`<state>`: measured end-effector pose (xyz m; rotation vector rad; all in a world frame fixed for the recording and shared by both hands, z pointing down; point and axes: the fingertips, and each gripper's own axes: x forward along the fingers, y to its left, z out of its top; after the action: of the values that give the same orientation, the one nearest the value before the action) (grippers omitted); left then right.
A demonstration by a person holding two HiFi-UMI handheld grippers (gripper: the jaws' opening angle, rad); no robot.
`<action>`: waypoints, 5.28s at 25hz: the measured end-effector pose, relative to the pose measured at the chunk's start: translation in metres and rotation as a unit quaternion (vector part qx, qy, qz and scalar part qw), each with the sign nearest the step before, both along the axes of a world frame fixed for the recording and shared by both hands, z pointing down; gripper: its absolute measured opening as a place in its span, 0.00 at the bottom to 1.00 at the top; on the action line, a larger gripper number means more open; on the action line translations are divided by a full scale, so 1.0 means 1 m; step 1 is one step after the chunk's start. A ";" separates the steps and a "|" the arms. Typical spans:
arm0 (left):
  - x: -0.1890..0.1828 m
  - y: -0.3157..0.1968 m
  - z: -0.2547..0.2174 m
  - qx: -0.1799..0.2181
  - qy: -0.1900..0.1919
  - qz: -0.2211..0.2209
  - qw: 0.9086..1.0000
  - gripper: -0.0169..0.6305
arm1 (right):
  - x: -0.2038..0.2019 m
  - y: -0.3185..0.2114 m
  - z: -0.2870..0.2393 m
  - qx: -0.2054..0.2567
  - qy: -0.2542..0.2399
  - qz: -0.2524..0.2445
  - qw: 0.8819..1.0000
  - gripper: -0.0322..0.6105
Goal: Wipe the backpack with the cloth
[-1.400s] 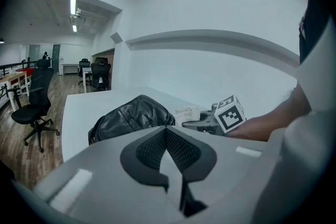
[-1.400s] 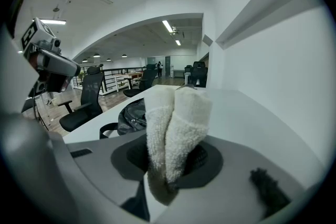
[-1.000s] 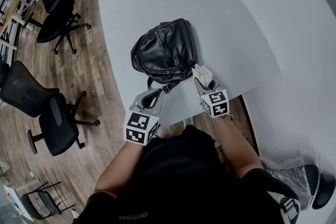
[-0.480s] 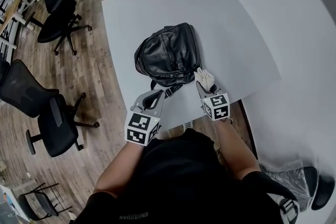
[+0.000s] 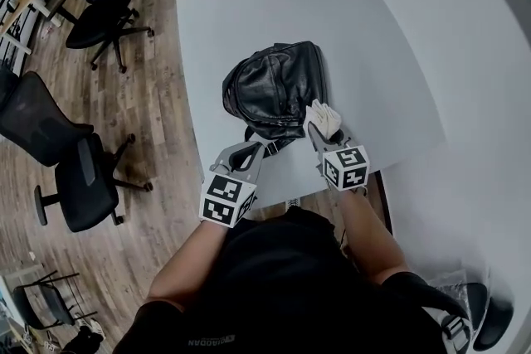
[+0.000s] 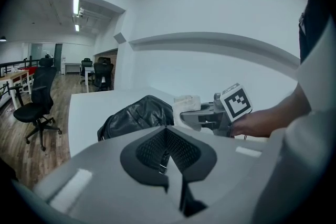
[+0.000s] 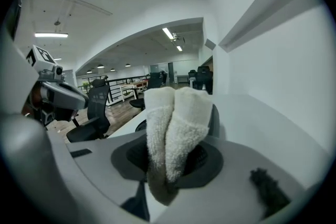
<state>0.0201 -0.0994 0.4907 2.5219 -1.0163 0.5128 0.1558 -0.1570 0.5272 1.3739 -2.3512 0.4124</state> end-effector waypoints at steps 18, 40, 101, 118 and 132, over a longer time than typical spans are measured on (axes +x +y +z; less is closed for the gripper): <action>-0.074 -0.006 0.010 -0.002 -0.039 -0.116 0.992 0.04 | -0.127 -0.120 0.016 0.000 -0.012 -0.130 0.991 0.22; -0.109 -0.003 0.030 -0.027 -0.045 -0.178 0.983 0.04 | -0.187 -0.201 0.033 -0.012 -0.009 -0.158 0.987 0.22; 0.011 -0.021 -0.001 0.018 -0.042 -0.051 0.998 0.04 | 0.045 -0.220 -0.073 0.082 0.008 0.008 0.997 0.22; 0.026 -0.004 -0.012 0.035 -0.038 -0.039 0.998 0.04 | 0.065 -0.196 -0.090 0.098 0.013 0.023 0.995 0.22; -0.021 0.004 -0.012 0.030 -0.034 -0.068 0.997 0.04 | -0.038 -0.155 -0.050 0.061 -0.013 -0.043 0.997 0.22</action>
<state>-0.0010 -0.0959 0.4790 2.4807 -1.2364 0.5396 0.1182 -0.3123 0.4768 1.3220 -2.4814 0.2683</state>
